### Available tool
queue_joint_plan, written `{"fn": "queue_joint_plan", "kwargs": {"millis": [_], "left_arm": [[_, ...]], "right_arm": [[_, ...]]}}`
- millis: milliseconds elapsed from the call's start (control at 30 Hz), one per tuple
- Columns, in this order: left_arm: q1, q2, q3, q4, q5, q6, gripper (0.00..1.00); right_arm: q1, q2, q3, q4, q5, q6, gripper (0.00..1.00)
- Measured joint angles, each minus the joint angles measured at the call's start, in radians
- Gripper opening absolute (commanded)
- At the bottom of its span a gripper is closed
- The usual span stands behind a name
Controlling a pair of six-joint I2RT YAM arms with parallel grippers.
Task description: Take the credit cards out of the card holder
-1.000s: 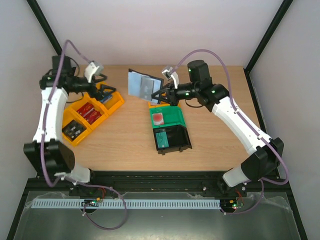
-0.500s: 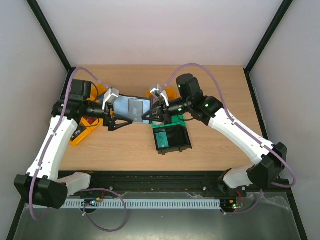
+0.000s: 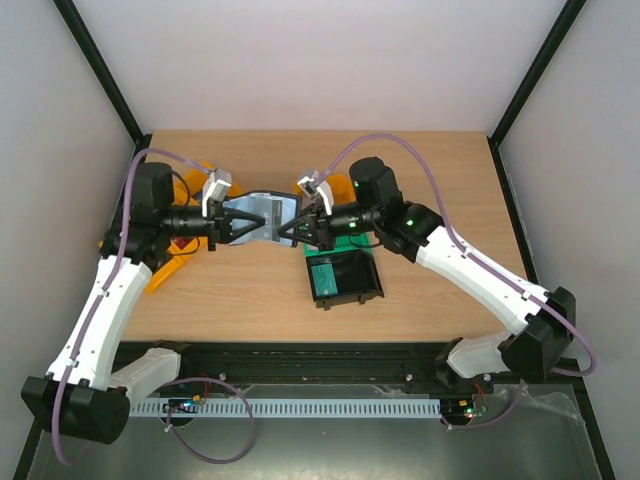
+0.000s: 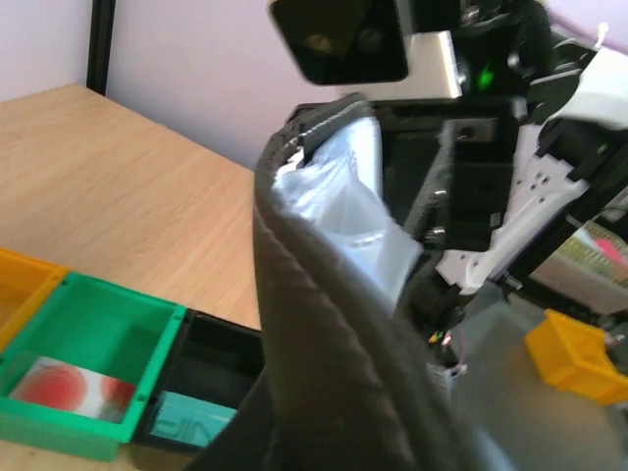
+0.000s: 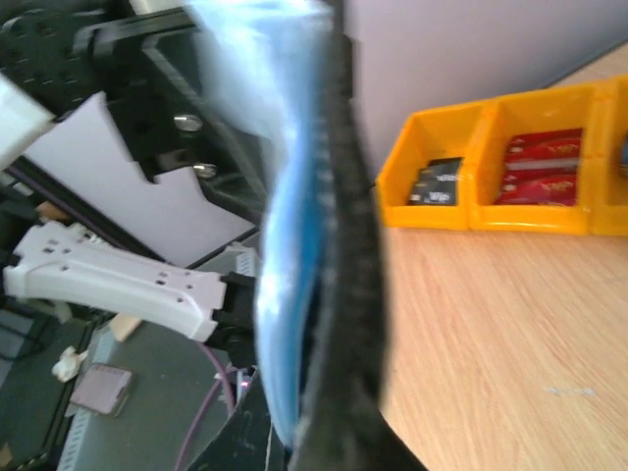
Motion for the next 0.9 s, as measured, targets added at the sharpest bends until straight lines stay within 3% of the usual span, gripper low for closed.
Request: {"fn": "queue_joint_plan", "kwargs": {"millis": [167, 367, 433, 600, 633, 667, 700, 767, 900], "left_arm": [[0.006, -0.044, -0.010, 0.012, 0.035, -0.013, 0.02], [0.004, -0.050, -0.013, -0.005, 0.103, 0.031, 0.02], [0.004, -0.051, -0.013, -0.020, 0.124, 0.052, 0.02], [0.006, -0.051, -0.013, -0.045, 0.150, 0.098, 0.03], [0.008, -0.051, -0.013, -0.050, 0.152, 0.106, 0.14], [0.010, -0.051, -0.013, -0.054, 0.153, 0.113, 0.41], [0.011, -0.054, -0.013, -0.056, 0.147, 0.116, 0.61], [0.011, -0.062, -0.019, -0.050, 0.104, 0.107, 0.66], [0.030, -0.084, -0.070, 0.000, -0.131, 0.022, 0.62]], "right_arm": [[-0.012, -0.018, -0.003, -0.026, 0.041, -0.033, 0.27], [-0.006, -0.065, -0.003, -0.024, 0.068, -0.064, 0.34], [-0.005, -0.062, -0.003, -0.014, 0.064, -0.060, 0.29], [-0.003, -0.055, -0.004, 0.013, 0.031, -0.031, 0.02], [-0.002, -0.055, -0.004, 0.016, 0.023, -0.032, 0.02], [-0.002, -0.053, -0.005, 0.019, 0.008, -0.021, 0.02], [-0.002, -0.052, -0.005, 0.023, 0.001, -0.017, 0.02], [-0.002, -0.050, -0.005, 0.034, -0.007, -0.009, 0.02], [-0.003, -0.050, -0.004, 0.039, 0.026, -0.006, 0.02]]}}
